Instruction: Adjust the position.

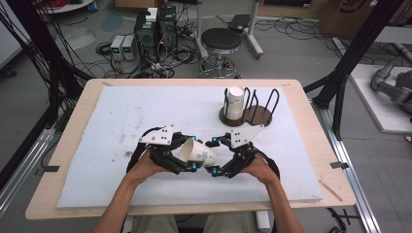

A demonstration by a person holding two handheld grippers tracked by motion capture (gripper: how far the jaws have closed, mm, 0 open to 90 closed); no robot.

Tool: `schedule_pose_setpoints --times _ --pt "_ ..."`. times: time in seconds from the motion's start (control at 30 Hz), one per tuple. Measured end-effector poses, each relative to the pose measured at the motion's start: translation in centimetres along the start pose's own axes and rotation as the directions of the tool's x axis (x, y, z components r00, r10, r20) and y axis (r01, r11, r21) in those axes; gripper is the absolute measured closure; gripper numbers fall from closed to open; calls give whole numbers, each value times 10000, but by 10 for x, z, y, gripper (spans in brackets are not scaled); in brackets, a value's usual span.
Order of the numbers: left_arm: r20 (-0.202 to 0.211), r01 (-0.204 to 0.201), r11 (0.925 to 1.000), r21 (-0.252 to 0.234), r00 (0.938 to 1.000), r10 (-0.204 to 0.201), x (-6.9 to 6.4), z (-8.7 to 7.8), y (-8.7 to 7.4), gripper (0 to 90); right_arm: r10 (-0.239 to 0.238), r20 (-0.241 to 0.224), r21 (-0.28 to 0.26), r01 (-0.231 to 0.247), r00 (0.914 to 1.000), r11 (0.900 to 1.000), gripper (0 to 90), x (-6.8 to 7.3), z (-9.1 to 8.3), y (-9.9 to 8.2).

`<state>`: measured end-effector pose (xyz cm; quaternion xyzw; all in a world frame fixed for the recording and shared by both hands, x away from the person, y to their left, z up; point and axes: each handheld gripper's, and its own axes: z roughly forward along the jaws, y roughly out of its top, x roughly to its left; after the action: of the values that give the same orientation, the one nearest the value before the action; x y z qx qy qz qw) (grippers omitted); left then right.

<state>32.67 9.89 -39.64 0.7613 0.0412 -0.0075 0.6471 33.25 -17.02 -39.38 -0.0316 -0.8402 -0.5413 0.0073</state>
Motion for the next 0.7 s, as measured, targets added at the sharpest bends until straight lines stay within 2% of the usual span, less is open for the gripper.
schedule_pose_setpoints --times 0.2,0.3,0.37,0.47,0.5,0.53,0.63,0.67,0.7 --pt "-285 17 9998 194 9996 -11 1 -5 0 295 158 403 215 -166 9991 9996 174 0 -2 -2" --pt "-489 74 9993 379 9988 -56 3 -11 1 294 283 851 308 -310 9960 9990 174 1 -5 -6" --pt "-663 132 9978 647 9978 -89 5 -14 2 295 450 1259 338 -496 9910 9982 174 1 -8 -9" --pt "-942 256 9942 1040 9954 -158 8 -18 3 294 766 1996 316 -846 9769 9959 174 1 -12 -16" --pt "-1057 331 9917 1245 9942 -199 11 -20 4 293 795 2096 284 -873 9746 9958 174 1 -13 -17" --pt "-1138 373 9898 1374 9933 -217 13 -22 4 294 964 2452 236 -1054 9647 9942 174 1 -16 -20" --pt "-1353 516 9825 1791 9904 -273 18 -27 6 293 1313 3090 238 -1457 9419 9890 174 3 -21 -28" --pt "-1454 564 9792 1950 9890 -280 19 -29 7 293 1352 3224 251 -1512 9369 9882 174 3 -22 -30" --pt "-1500 554 9756 2127 9884 -234 21 -30 8 294 1411 3475 247 -1595 9270 9869 174 4 -23 -33"
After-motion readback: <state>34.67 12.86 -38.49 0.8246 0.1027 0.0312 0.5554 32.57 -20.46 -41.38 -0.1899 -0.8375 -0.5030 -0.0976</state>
